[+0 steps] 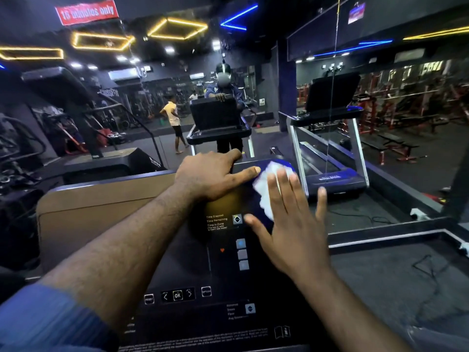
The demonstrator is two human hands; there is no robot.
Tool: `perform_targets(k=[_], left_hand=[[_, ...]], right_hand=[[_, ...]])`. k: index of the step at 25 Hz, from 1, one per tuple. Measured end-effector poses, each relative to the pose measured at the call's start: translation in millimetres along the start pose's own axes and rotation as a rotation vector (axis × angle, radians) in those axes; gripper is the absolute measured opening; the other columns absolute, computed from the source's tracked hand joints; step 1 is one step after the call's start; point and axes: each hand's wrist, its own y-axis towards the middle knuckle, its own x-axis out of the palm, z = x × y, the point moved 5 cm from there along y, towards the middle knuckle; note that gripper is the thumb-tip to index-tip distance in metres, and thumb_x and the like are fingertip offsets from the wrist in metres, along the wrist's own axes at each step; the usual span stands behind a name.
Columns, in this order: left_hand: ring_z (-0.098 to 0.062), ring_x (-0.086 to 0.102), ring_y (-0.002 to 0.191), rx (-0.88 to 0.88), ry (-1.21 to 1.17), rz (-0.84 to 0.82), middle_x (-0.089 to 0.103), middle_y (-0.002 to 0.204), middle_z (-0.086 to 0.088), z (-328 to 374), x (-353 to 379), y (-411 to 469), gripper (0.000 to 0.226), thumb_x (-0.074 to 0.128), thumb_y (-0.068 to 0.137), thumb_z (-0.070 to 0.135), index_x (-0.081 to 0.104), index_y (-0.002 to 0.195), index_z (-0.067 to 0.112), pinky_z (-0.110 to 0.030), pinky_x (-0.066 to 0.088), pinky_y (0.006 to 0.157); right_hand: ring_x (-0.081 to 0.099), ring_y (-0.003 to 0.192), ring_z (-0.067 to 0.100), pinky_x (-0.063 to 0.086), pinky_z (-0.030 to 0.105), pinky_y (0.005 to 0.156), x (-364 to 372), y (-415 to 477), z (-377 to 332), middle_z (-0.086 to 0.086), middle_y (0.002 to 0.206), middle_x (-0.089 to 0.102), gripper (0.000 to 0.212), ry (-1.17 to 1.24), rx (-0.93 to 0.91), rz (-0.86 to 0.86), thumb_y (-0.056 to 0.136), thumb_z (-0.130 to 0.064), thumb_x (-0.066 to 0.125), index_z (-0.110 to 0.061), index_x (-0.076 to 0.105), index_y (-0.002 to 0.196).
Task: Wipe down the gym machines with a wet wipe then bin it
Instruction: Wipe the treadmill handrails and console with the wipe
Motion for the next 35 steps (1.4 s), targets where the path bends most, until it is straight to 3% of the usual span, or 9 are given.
perform_targets(k=[3, 6, 9, 13, 16, 20, 22, 28, 35], left_hand=[[-0.027, 0.065, 0.111, -0.018, 0.001, 0.002, 0.069, 0.125, 0.002, 0.5, -2.4, -5.0, 0.073, 0.020, 0.092, 0.087, 0.047, 0.139, 0.039, -0.040, 0.039, 0.075], [-0.024, 0.063, 0.115, -0.001, 0.014, 0.081, 0.067, 0.126, 0.004, 2.7, -1.5, -9.7, 0.069, 0.021, 0.095, 0.085, 0.050, 0.134, 0.036, -0.040, 0.040, 0.076], [-0.023, 0.044, 0.141, 0.014, 0.042, 0.207, 0.049, 0.153, -0.001, 10.3, 16.1, -38.8, 0.083, 0.019, 0.096, 0.084, 0.035, 0.156, 0.029, -0.048, 0.037, 0.111], [-0.029, -0.007, 0.162, 0.053, 0.052, 0.296, -0.006, 0.175, -0.010, 32.5, 56.0, -95.5, 0.088, 0.033, 0.103, 0.069, 0.004, 0.168, 0.017, -0.057, 0.003, 0.129], [-0.030, -0.001, 0.162, 0.047, -0.016, 0.295, 0.000, 0.175, -0.012, 43.9, 88.3, -143.4, 0.081, 0.046, 0.105, 0.057, 0.015, 0.167, 0.016, -0.058, 0.013, 0.128], [-0.035, 0.036, 0.152, 0.038, -0.150, 0.409, 0.035, 0.166, -0.016, 71.8, 141.4, -246.8, 0.059, 0.064, 0.099, 0.040, 0.056, 0.149, 0.009, -0.058, 0.030, 0.122], [-0.033, 0.048, 0.140, -0.151, -0.293, 0.458, 0.048, 0.156, -0.014, 77.5, 165.9, -300.1, 0.046, 0.068, 0.095, 0.037, 0.068, 0.134, 0.012, -0.052, 0.034, 0.119], [-0.031, 0.048, 0.120, -1.199, -0.704, 0.570, 0.052, 0.130, -0.003, 48.7, 213.7, -383.1, 0.028, 0.057, 0.091, 0.043, 0.065, 0.110, 0.024, -0.049, 0.034, 0.101], [-0.033, 0.048, 0.119, -1.551, -1.052, 0.821, 0.044, 0.128, -0.008, 15.5, 230.2, -412.3, 0.041, 0.054, 0.093, 0.051, 0.061, 0.109, 0.014, -0.046, 0.038, 0.112]], right_hand=[[-0.011, 0.160, 0.016, -0.005, 0.058, 0.127, -10.8, 12.9, -2.4, -0.004, 0.174, -0.014, 0.099, 0.028, -0.045, -0.010, 0.095, -0.084, 0.020, -0.021, -0.009, 0.166], [0.008, 0.161, 0.020, 0.016, 0.068, 0.123, 48.1, -109.2, 9.8, 0.005, 0.174, 0.013, 0.101, 0.009, -0.060, -0.135, 0.094, -0.084, 0.032, -0.014, 0.015, 0.166], [0.031, 0.154, 0.019, 0.040, 0.071, 0.107, 83.1, -200.0, 29.4, 0.007, 0.167, 0.034, 0.086, 0.002, -0.096, -0.146, 0.097, -0.077, 0.034, -0.012, 0.044, 0.152], [0.009, 0.161, 0.016, 0.002, 0.064, 0.126, 30.9, -110.3, 27.2, -0.005, 0.175, 0.005, 0.097, 0.013, -0.110, -0.083, 0.095, -0.084, 0.026, -0.021, 0.010, 0.167], [-0.004, 0.161, 0.017, -0.002, 0.060, 0.127, 17.7, -75.5, 21.6, -0.003, 0.175, -0.006, 0.100, -0.028, -0.108, -0.146, 0.095, -0.083, 0.023, -0.018, -0.002, 0.167], [0.018, 0.159, 0.019, 0.011, 0.058, 0.127, 68.0, -231.2, 53.3, -0.003, 0.175, 0.007, 0.102, -0.042, -0.329, -0.404, 0.091, -0.085, 0.040, -0.018, 0.023, 0.165], [0.021, 0.158, 0.014, 0.010, 0.052, 0.128, 72.6, -277.0, 76.9, -0.008, 0.174, 0.012, 0.098, -0.094, -0.415, -0.529, 0.090, -0.088, 0.041, -0.023, 0.031, 0.163], [0.010, 0.159, 0.005, 0.003, 0.044, 0.129, 71.7, -226.6, 7.2, -0.017, 0.173, 0.009, 0.093, -0.085, -0.846, -0.598, 0.094, -0.086, 0.032, -0.032, 0.014, 0.167], [0.017, 0.158, 0.007, 0.010, 0.048, 0.127, 50.9, -203.7, -3.4, -0.015, 0.173, 0.014, 0.099, -0.069, -1.031, -0.624, 0.089, -0.090, 0.036, -0.032, 0.017, 0.166]])
